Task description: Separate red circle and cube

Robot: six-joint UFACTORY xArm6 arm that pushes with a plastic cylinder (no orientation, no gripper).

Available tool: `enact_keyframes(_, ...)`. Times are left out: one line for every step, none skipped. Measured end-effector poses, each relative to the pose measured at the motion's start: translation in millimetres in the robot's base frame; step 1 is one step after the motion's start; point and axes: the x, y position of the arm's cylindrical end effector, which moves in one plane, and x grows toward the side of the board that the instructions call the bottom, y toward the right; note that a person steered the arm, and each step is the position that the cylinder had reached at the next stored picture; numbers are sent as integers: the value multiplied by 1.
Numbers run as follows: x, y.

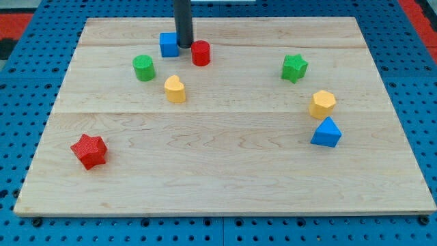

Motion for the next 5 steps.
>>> enact_keyframes(25,15)
enact_keyframes(29,43)
enact_keyframes(35,54)
enact_keyframes(44,89)
enact_keyframes(28,94)
